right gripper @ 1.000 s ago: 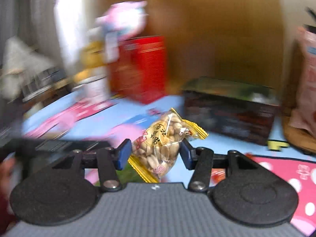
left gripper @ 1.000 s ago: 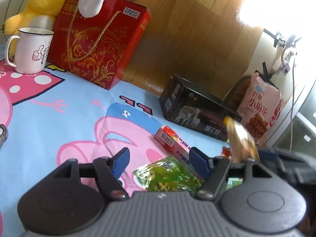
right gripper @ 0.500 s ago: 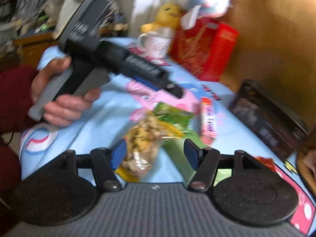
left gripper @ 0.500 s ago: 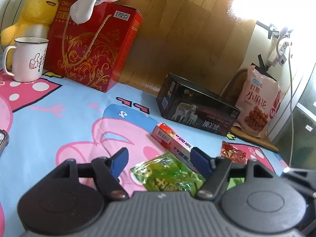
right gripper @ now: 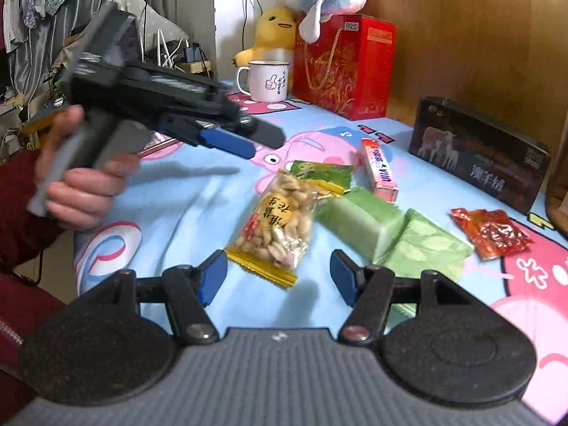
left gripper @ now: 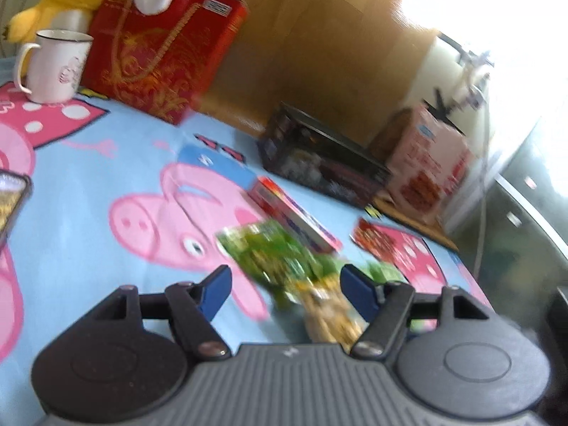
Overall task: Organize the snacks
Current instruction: 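Hold the peanut bag with the right tool while the left tool grasps it, then carry the peanut bag into the black tin box and open the left tool, then grasp the pink VIIA tube box with the right tool and lift it, then set the pink box down and open the right tool while the left tool grasps it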
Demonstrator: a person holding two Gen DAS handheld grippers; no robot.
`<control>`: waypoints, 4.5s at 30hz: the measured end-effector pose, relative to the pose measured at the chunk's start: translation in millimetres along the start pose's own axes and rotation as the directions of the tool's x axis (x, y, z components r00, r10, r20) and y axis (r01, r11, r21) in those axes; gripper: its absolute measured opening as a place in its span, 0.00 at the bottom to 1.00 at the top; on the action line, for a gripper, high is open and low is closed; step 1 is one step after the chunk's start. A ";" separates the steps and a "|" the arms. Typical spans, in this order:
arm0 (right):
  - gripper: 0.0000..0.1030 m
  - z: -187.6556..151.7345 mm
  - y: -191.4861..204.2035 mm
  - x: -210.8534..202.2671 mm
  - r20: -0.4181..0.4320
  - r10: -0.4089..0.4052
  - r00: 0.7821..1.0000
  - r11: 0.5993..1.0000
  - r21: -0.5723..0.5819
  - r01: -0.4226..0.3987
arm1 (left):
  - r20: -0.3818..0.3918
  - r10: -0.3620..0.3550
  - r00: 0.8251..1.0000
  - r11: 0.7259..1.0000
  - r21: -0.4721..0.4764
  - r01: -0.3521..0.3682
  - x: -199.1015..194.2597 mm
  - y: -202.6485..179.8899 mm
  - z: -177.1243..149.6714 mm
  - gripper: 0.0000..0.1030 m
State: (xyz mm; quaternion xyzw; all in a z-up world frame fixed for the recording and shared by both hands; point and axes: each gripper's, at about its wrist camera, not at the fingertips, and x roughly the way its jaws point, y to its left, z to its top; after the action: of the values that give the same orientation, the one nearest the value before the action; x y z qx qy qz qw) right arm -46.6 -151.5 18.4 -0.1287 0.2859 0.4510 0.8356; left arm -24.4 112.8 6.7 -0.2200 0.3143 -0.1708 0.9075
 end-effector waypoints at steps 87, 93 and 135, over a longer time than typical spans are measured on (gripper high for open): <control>0.36 3.0 -18.0 5.6 -0.088 -0.103 0.991 0.993 -0.073 0.096 | -0.052 0.277 0.959 0.958 0.094 -0.272 51.2 -5.6 24.2 0.57; 0.41 -0.9 -16.1 -13.9 -0.028 -0.157 0.987 0.987 0.021 0.157 | -0.045 0.272 0.961 0.959 0.098 -0.267 39.6 -5.1 19.9 0.57; 0.23 18.8 -22.3 -18.0 0.094 -0.196 0.976 0.970 0.167 0.179 | -0.027 0.097 0.995 0.982 0.164 -0.091 18.6 -52.5 37.3 0.43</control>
State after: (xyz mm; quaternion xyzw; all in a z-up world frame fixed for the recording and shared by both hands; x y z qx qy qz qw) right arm -29.0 -167.4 43.3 -0.0638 0.2607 0.3525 0.8965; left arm 4.5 71.0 50.4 -0.1273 0.3253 -0.1566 0.9238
